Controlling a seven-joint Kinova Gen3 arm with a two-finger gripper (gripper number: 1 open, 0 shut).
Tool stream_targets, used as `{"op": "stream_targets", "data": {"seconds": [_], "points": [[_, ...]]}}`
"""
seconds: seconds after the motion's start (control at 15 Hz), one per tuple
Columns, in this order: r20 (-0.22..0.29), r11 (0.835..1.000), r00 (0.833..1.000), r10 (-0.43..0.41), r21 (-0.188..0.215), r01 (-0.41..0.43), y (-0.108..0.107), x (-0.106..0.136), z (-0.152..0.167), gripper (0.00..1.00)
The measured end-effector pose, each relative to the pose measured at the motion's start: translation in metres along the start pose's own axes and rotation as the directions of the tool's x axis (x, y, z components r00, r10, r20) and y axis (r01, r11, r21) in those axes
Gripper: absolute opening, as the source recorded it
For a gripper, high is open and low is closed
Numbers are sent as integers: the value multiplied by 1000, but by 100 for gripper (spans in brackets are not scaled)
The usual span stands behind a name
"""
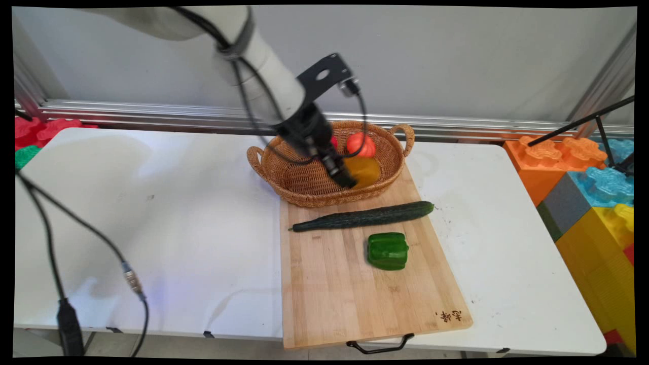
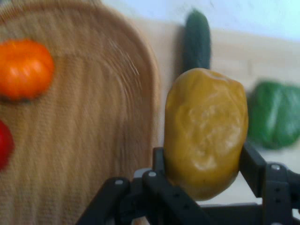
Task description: Place the picked object on the cutting board
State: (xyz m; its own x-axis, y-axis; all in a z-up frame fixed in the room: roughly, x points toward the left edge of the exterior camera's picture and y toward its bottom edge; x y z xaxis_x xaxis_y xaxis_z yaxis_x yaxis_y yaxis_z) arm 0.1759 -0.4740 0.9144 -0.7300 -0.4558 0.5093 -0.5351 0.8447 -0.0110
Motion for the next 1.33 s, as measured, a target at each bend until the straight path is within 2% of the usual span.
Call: {"op": "stream_targets", "data": {"seconds": [0.27, 0.67, 0.93, 1.33], "points": [[70, 999, 997, 32, -43, -29, 16, -45, -8, 0], [113, 993, 992, 60, -106, -48, 31, -88, 24, 0], [125, 991, 990, 71, -123, -56, 34, -104, 45, 0], [114, 987, 989, 98, -135, -82, 37, -112, 65, 0]]}}
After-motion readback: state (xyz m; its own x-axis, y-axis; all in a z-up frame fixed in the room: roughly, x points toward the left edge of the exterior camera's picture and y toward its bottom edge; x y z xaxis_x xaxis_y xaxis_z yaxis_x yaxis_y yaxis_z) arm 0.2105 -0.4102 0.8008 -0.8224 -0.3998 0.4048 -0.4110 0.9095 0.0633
